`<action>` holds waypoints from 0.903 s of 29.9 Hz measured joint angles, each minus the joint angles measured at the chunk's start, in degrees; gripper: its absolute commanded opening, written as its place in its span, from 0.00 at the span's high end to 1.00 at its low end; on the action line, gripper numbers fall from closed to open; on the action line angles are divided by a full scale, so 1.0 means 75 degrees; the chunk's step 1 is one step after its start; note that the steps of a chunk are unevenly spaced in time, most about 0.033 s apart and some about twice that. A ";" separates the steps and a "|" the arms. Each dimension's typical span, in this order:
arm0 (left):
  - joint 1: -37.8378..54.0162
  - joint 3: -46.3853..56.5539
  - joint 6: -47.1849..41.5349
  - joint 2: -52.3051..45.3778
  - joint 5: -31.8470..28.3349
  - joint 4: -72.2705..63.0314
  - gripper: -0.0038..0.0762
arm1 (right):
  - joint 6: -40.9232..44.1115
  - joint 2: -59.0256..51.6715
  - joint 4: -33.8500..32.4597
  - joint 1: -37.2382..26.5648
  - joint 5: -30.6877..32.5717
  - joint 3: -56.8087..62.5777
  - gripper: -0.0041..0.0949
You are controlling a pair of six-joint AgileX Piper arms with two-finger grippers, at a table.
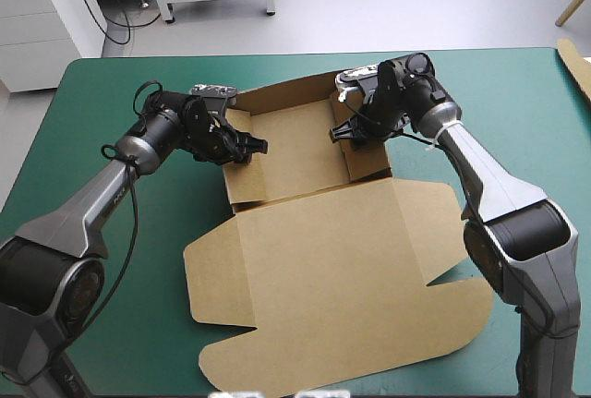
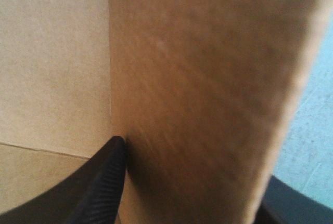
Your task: Fold the box
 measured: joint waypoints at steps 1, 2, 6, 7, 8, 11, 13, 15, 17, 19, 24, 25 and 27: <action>0.0000 -0.0019 -0.0023 0.0000 0.0000 -0.0012 0.44 | -0.0008 0.0000 0.0000 0.0000 0.0000 0.0000 0.46; 0.0000 -0.0027 -0.0060 -0.0006 -0.0025 -0.0010 0.44 | -0.0008 0.0000 0.0000 0.0000 0.0000 0.0000 0.46; 0.0000 -0.0045 -0.0128 -0.0006 -0.0148 -0.0010 0.44 | -0.0013 0.0000 -0.0009 0.0000 0.0000 0.0000 0.46; 0.0000 -0.0045 -0.0136 -0.0006 -0.0164 -0.0010 0.44 | -0.0013 0.0000 -0.0017 0.0000 0.0000 0.0000 0.46; 0.0000 -0.0045 -0.0136 -0.0006 -0.0171 -0.0010 0.44 | -0.0013 0.0000 -0.0036 0.0000 0.0000 0.0000 0.46; 0.0000 -0.0045 -0.0136 -0.0006 -0.0224 -0.0010 0.44 | -0.0013 0.0000 -0.0066 0.0000 0.0000 0.0000 0.46; 0.0000 -0.0045 -0.0136 -0.0006 -0.0249 -0.0010 0.44 | -0.0013 0.0000 -0.0086 0.0000 0.0000 0.0000 0.46; 0.0000 -0.0045 -0.0136 -0.0006 -0.0260 -0.0034 0.44 | -0.0013 -0.0006 -0.0102 0.0000 0.0000 0.0000 0.46; 0.0000 -0.0045 -0.0136 -0.0015 -0.0260 -0.0034 0.44 | -0.0013 -0.0023 -0.0110 0.0000 0.0000 0.0000 0.46; 0.0000 -0.0078 -0.0136 -0.0022 -0.0197 -0.0034 0.44 | -0.0013 -0.0077 -0.0118 0.0000 0.0000 0.0000 0.46; 0.0000 -0.0127 -0.0136 -0.0120 0.0013 -0.0068 0.44 | -0.0013 -0.0368 -0.0111 0.0000 0.0000 -0.0024 0.46; 0.0000 -0.0133 -0.0136 -0.0149 0.0049 -0.0089 0.44 | -0.0013 -0.0437 -0.0096 0.0000 0.0000 -0.0032 0.46; 0.0000 -0.0133 -0.0136 -0.0217 0.0074 -0.0105 0.44 | -0.0013 -0.0564 -0.0096 0.0000 0.0002 -0.0042 0.46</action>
